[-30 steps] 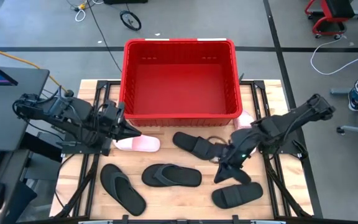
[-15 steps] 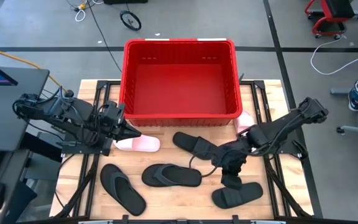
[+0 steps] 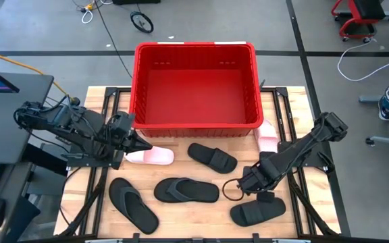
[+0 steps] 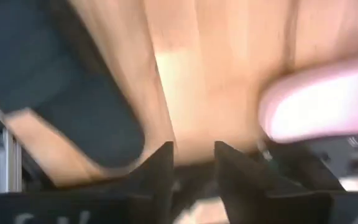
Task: Pick and place slides into bin
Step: Put the right pink slide into the red bin
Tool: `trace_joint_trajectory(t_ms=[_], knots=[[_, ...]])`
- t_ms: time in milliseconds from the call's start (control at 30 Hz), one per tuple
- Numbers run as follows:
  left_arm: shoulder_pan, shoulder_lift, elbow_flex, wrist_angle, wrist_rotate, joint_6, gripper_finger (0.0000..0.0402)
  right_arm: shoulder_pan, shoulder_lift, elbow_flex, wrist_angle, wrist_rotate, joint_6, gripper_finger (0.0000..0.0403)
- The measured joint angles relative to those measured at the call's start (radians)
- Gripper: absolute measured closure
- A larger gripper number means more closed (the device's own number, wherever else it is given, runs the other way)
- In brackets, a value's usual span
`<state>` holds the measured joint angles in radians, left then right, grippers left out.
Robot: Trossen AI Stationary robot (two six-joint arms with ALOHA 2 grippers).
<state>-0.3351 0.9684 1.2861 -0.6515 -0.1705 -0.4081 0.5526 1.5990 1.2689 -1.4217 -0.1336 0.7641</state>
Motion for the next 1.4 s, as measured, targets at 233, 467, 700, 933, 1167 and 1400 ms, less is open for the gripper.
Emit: trace_joint_trajectory(t_ms=[233,467,700,933,1167,1400], knots=[[0.0,0.0,0.0,0.001,0.0,0.0,0.0376,0.0,-0.003,-0.205,0.114,0.028,0.053,0.0202],[0.0,0.0,0.0,0.001,0.0,-0.001,0.0393,-0.001,-0.004,-0.352,0.111,0.139,0.133,0.0173],[0.0,0.0,0.0,0.002,-0.001,-0.007,0.0388,0.0,-0.004,-0.451,0.209,0.151,0.106,0.018],[0.0,0.0,0.0,0.002,-0.001,-0.054,0.0381,-0.001,-0.005,-0.524,0.276,0.192,0.125,0.021],[0.0,0.0,0.0,0.004,-0.001,-0.055,0.0396,-0.001,-0.006,-0.549,0.275,0.18,0.124,0.0343],[0.0,0.0,0.0,0.005,-0.009,-0.086,0.038,0.0,-0.07,-0.439,0.275,-0.004,0.177,0.0375]])
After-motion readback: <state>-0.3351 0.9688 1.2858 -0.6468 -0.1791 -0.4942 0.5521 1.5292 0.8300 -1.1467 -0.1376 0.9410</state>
